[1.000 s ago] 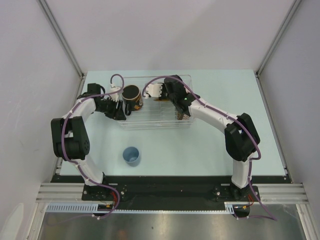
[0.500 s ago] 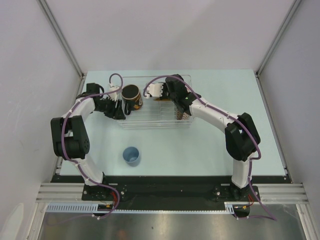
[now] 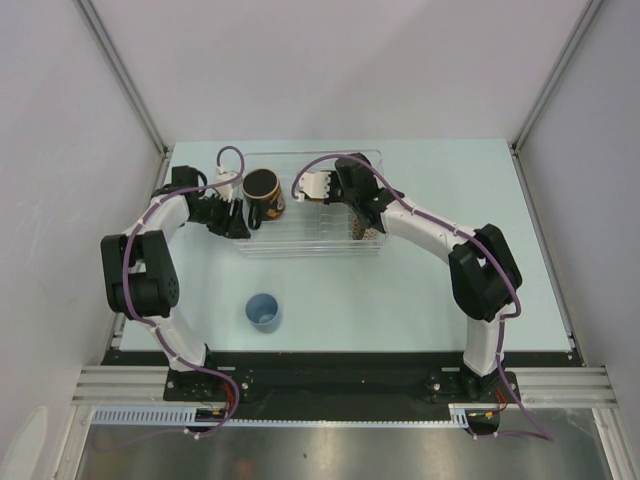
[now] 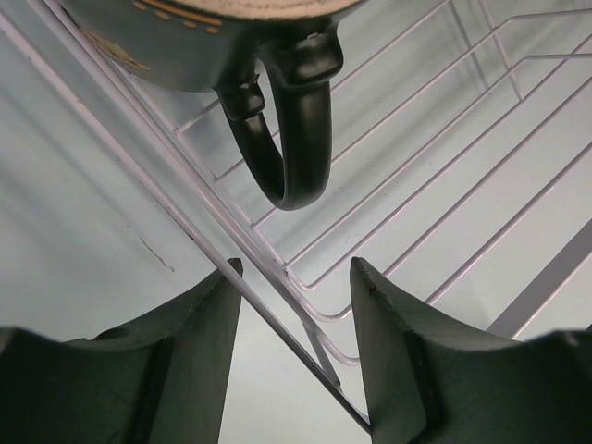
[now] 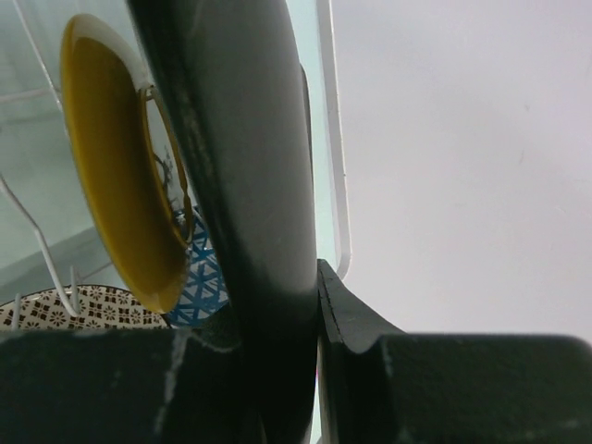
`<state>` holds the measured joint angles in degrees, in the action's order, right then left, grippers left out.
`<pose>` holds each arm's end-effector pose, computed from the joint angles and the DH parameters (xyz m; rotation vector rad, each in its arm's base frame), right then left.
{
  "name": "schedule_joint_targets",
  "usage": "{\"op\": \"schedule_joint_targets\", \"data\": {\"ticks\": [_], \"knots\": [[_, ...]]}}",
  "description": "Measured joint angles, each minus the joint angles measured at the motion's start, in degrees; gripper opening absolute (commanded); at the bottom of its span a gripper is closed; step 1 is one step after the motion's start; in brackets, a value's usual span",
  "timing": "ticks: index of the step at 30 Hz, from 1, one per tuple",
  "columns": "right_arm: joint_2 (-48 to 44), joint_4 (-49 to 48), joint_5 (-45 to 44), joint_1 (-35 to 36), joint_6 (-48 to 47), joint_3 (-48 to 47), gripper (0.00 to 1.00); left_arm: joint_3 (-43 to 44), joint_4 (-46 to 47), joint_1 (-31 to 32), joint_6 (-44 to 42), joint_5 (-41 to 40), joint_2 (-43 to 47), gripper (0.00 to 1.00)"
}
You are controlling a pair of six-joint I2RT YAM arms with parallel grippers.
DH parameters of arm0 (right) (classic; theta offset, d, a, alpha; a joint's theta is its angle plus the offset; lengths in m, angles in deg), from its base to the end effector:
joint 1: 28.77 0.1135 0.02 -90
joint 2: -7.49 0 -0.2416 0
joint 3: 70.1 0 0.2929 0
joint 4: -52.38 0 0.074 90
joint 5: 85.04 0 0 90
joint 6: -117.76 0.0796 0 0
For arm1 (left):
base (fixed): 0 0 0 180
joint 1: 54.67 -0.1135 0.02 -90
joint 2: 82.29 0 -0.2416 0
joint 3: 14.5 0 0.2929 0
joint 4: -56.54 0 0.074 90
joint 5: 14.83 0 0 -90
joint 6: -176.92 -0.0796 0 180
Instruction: Load the mixed dishes into the dish rack
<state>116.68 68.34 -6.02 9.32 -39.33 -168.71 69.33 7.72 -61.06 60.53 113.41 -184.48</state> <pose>0.4213 0.3110 0.2199 -1.5617 1.3485 -0.5105 0.4049 -0.0042 0.1316 0.6054 2.4278 -0.6880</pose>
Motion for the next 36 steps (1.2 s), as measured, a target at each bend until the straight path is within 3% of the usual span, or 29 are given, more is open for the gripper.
{"op": "schedule_joint_targets", "data": {"ticks": [13,26,29,30,33,34,36], "knots": [[0.33,-1.90,2.82,-0.70,1.51,1.92,0.00,0.02,0.00,-0.13,0.42,0.13,-0.07,0.54],[6.93,-6.36,2.80,-0.83,1.20,0.13,0.02,0.02,0.24,-0.42,0.39,0.11,-0.07,0.55],[7.30,-6.86,1.70,-0.50,1.25,0.09,0.21,0.00,0.50,-0.52,0.39,0.11,-0.07,0.54],[7.41,-7.13,1.29,-0.35,1.27,0.09,0.48,0.00,0.66,-0.57,0.39,0.11,-0.07,0.54],[7.69,-8.39,-1.20,0.04,1.22,0.17,0.77,-0.02,0.92,-0.70,0.39,0.11,-0.07,0.54],[7.72,-9.11,-2.25,0.00,0.87,0.37,0.79,-0.07,1.01,-0.72,0.37,0.13,-0.07,0.54],[7.72,-10.86,-4.02,-0.02,0.59,0.57,0.99,-0.07,1.05,-0.79,0.37,0.15,-0.07,0.54]]}}
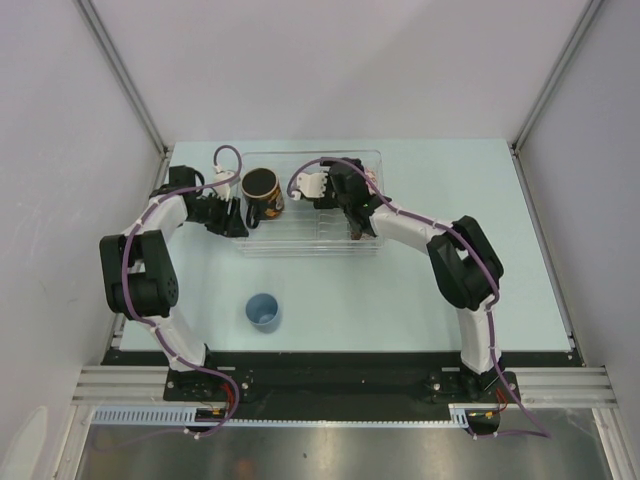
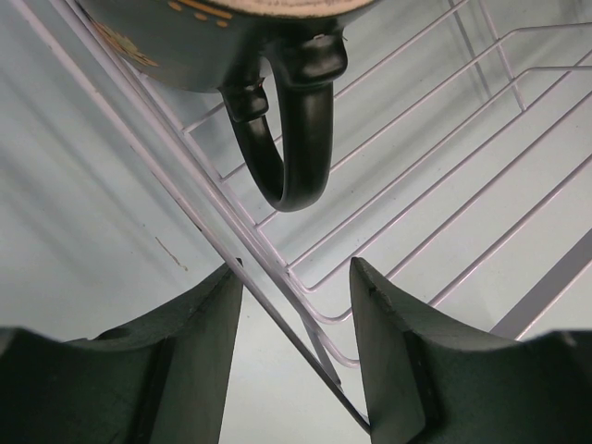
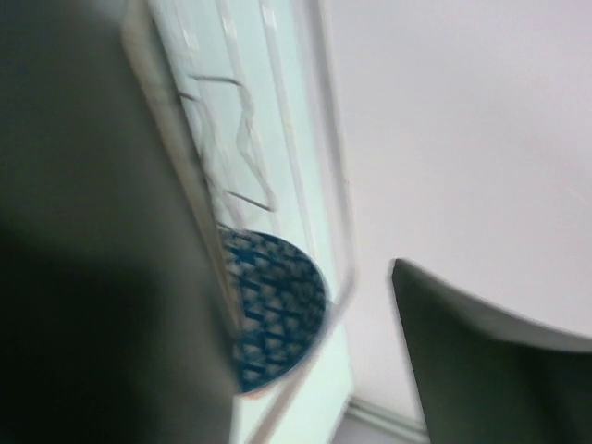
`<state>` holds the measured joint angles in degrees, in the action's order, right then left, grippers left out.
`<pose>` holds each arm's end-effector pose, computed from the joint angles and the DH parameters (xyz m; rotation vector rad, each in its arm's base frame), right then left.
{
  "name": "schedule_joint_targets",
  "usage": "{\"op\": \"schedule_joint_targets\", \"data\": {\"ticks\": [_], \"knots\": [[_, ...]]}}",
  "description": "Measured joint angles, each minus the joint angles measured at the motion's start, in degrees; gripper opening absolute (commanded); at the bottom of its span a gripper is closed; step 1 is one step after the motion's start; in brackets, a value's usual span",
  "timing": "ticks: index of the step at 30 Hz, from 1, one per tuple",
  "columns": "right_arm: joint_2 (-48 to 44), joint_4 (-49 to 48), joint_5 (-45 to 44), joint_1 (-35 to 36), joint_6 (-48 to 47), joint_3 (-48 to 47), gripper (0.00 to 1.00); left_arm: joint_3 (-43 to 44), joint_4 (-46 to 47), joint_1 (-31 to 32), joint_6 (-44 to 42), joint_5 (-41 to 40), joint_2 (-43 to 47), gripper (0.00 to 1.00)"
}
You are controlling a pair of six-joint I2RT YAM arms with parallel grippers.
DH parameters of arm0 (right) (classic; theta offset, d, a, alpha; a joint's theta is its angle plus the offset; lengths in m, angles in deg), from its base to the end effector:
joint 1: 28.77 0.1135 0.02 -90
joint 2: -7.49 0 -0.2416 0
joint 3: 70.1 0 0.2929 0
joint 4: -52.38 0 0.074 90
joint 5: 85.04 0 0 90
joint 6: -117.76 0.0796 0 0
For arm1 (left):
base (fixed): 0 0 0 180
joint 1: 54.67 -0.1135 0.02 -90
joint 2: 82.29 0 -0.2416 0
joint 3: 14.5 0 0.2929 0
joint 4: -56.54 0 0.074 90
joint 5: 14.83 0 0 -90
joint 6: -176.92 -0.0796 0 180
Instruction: Load the mixed dishes into the dish rack
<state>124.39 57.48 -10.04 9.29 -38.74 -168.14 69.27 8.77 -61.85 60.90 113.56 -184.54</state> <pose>0.4413 0.3194 0.1730 -1.4871 1.3679 -0.5783 0.4070 0.0014 0.1319 0.5851 2.4171 -0.6785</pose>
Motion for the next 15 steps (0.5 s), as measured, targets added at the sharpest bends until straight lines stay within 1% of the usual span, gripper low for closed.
{"op": "schedule_joint_targets", "data": {"ticks": [2,9,15], "knots": [[-0.04,-1.95,-1.57,0.02,0.13,0.07,1.00,0.00,0.04,-0.09,0.00,0.00,0.00,0.54],[-0.68,-3.02,-4.31,0.96,1.11,0.46,1.00,0.09,0.00,-0.20,-0.02,-0.02,0.00,0.54],[-5.88,0.37,-5.31,2.19,2.97,2.12,1.00,0.83,-1.11,-0.20,-0.35,-0.79,0.00,0.54]]}}
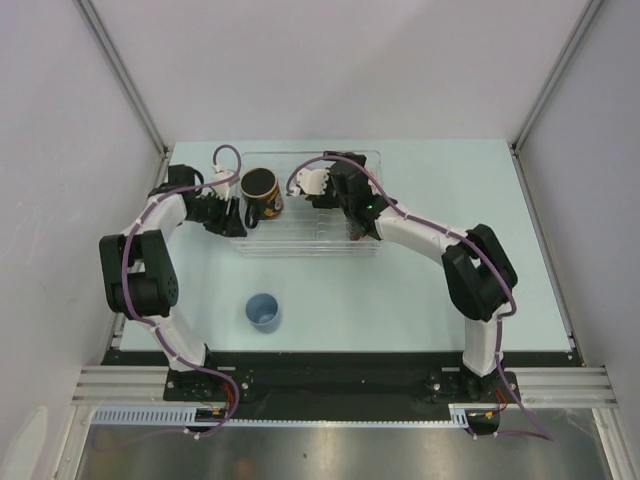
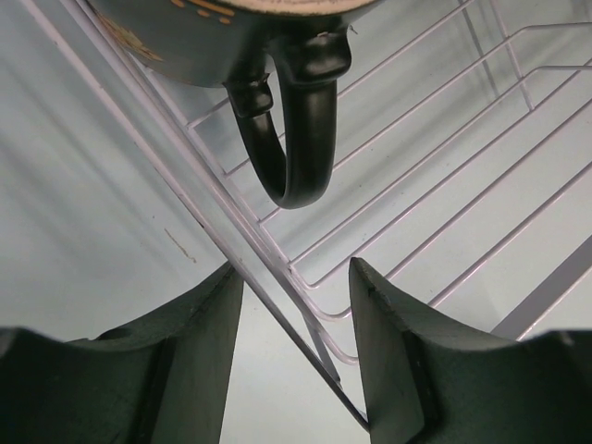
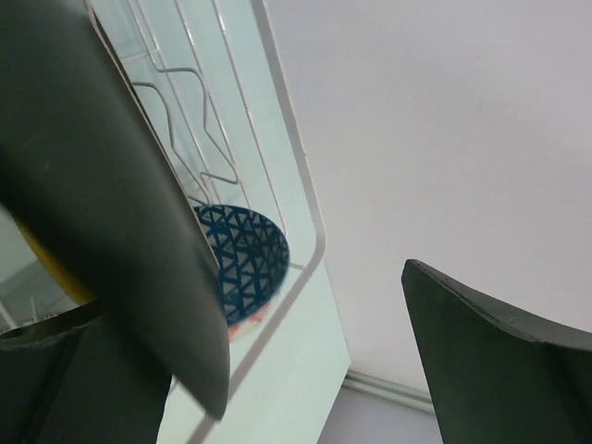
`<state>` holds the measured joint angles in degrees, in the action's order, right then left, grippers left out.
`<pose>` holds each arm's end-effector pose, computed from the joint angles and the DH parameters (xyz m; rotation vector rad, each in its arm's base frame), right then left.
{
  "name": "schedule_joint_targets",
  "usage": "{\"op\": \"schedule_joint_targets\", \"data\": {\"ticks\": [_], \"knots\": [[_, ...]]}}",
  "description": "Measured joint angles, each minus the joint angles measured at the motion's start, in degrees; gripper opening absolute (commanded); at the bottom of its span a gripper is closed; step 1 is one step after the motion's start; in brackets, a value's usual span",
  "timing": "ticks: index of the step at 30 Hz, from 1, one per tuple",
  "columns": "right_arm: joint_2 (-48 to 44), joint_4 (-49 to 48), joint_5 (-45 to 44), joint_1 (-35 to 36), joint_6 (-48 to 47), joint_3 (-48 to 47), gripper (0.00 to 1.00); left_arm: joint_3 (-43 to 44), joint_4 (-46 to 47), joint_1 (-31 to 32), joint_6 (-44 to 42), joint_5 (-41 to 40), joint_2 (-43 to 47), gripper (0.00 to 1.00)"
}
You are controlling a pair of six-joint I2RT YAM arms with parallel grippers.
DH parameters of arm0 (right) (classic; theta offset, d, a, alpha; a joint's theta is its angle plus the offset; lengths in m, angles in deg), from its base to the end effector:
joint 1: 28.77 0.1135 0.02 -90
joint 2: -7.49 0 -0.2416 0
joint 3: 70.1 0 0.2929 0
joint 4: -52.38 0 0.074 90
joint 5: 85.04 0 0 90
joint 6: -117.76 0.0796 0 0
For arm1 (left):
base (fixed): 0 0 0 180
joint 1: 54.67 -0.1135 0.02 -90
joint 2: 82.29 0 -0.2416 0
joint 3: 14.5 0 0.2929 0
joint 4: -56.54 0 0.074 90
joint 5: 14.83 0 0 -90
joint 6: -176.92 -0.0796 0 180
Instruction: Load the mixed dishes into the dish rack
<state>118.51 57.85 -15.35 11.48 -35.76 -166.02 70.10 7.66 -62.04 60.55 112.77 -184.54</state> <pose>0.4213 0.3205 0.2105 -1.3778 1.3869 -0.6114 0.4078 0.0038 0.1351 0.5847 2.4272 -0.6612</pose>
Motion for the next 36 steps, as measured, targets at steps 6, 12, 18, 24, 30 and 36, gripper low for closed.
{"op": "schedule_joint_targets", "data": {"ticks": [6,12,18,24,30,36], "knots": [[-8.98,5.88,-0.04,0.85,3.54,1.70,1.00,1.22,-2.21,-0.24,-0.90,-1.77,0.31,0.54],[-19.71,8.92,-0.59,1.31,6.34,6.19,1.00,2.75,-4.33,-1.09,-1.25,-3.02,3.28,0.54],[-22.53,10.36,-2.08,1.25,8.15,9.55,1.00,4.15,-5.57,-1.25,-1.25,-3.21,6.10,0.55],[-22.75,12.07,-3.37,0.85,11.74,11.96,1.00,7.96,-9.60,-1.22,-2.25,-3.39,7.80,0.55],[-25.24,12.09,-4.94,-3.54,25.40,12.09,1.00,18.05,-21.66,0.52,-10.86,-5.14,10.03,0.57],[-27.21,13.55,-6.78,-8.52,41.62,12.09,1.00,9.90,-32.13,7.19,-20.06,-10.32,22.10,0.58]]}}
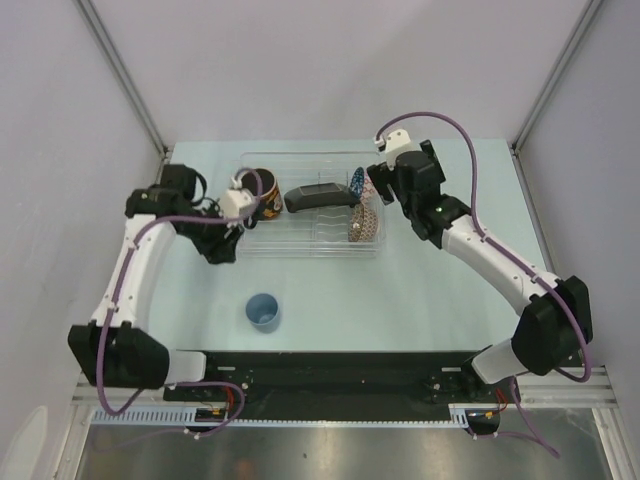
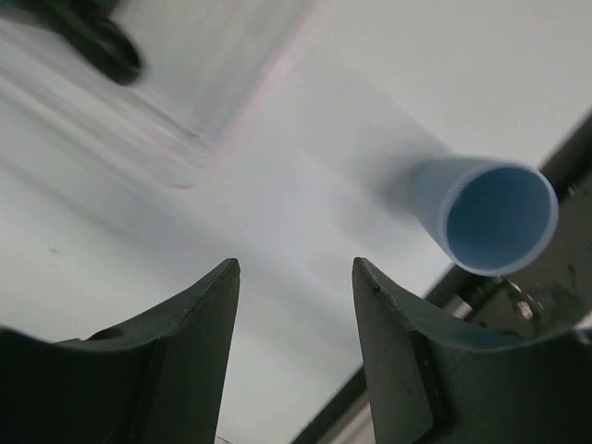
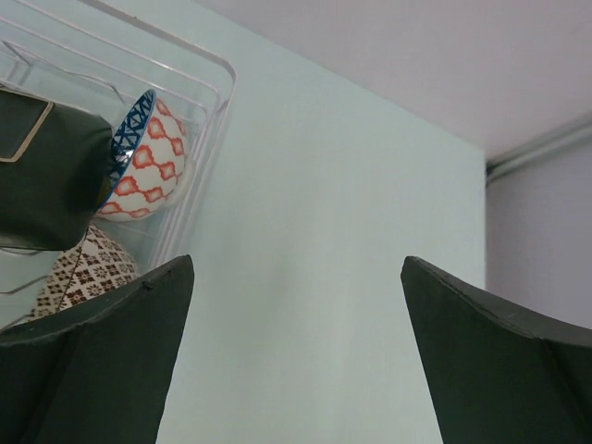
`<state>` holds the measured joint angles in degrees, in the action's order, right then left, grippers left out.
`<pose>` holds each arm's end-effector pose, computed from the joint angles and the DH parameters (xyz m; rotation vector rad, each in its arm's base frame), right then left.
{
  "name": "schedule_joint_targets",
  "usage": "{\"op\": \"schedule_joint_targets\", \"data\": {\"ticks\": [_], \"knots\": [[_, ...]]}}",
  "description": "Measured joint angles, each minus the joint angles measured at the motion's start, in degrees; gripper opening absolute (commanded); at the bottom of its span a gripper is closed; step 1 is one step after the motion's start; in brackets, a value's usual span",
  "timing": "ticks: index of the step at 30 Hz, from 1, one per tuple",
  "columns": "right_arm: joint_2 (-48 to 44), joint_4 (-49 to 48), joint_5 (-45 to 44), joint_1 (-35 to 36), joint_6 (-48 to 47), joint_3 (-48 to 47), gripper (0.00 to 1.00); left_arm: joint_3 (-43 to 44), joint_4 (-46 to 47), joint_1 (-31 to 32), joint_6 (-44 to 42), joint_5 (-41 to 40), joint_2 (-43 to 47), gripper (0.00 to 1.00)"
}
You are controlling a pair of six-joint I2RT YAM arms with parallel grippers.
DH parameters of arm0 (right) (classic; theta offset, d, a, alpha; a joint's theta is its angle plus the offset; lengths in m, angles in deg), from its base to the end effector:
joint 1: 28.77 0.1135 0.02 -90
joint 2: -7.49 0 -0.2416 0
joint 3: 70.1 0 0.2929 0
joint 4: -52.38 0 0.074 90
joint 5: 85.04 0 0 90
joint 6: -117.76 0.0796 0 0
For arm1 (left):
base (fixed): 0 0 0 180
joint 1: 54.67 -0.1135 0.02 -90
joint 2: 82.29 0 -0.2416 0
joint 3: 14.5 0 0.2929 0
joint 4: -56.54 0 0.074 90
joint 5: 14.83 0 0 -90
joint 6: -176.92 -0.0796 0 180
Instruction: Load the mixed dishes into the dish rack
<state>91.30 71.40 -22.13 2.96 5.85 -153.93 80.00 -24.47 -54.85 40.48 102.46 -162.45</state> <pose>0.3795 0.1921 0.3066 -0.5513 1.7954 -0.3313 0.3199 -0.0355 0.2912 1.1246 2.3059 -0.3619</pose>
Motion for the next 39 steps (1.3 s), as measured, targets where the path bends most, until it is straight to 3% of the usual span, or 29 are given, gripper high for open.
{"op": "schedule_joint_targets", "data": {"ticks": [6,16,23,26,27,29,35,39], "knots": [[1.51,4.24,-1.14,-0.83,11.98,0.37,1.00,-15.28,-5.57,9.42,-0.98,-3.04,9.07,0.58],[0.76,5.84,-1.64,-0.83,17.90,4.57,1.00,-20.48,-1.86,19.19,2.67,-3.78,6.49,0.58],[-2.64,6.67,-2.67,-0.85,19.26,5.42,1.00,-24.06,3.39,20.50,3.43,-4.15,2.73,0.55],[-4.37,6.69,-2.60,-0.90,19.82,5.46,1.00,-26.10,6.05,20.65,3.74,-4.22,1.14,0.41],[-4.81,6.69,-2.51,-0.90,20.06,5.46,1.00,-26.58,6.69,20.68,3.91,-4.26,0.81,0.25],[-5.88,6.67,-1.86,-0.90,20.76,5.49,1.00,-27.34,8.26,20.68,4.15,-4.37,-0.09,0.02],[-9.33,6.64,3.23,-0.98,23.37,5.51,1.00,-25.59,10.51,20.68,4.48,-4.24,-1.79,0.00],[-11.91,6.64,9.05,-1.20,26.45,5.57,1.00,-16.79,8.76,19.54,5.05,-2.16,-1.95,0.00]]}}
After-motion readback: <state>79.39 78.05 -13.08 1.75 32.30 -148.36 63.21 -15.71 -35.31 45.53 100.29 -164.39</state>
